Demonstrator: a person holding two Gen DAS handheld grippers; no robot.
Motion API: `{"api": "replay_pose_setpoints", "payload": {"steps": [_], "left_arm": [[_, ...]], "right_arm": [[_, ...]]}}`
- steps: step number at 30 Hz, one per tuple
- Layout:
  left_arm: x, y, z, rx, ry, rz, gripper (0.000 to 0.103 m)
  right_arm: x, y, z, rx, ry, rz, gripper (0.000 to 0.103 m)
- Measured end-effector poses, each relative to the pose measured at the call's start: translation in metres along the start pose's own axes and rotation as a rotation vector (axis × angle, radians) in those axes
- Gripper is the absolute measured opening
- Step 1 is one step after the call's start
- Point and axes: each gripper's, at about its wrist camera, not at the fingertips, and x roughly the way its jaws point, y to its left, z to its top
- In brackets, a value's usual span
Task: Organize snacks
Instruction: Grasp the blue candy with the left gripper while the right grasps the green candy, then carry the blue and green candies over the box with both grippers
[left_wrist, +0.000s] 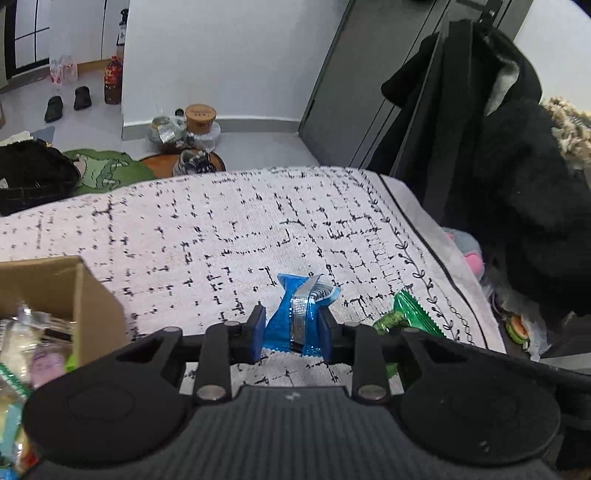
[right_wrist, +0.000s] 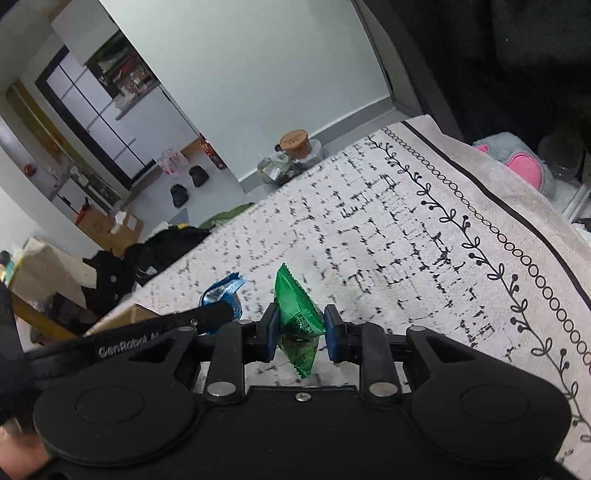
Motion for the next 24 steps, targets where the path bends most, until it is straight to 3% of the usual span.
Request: {"api": "replay_pose_setpoints", "payload": {"steps": [24], "left_arm": [[-0.094,0.051,-0.015,-0.044,-0.126,0.028,0.028]], "right_arm": [[-0.021,0.075,-0.018,-0.07,-0.055,0.096,0.025]]}}
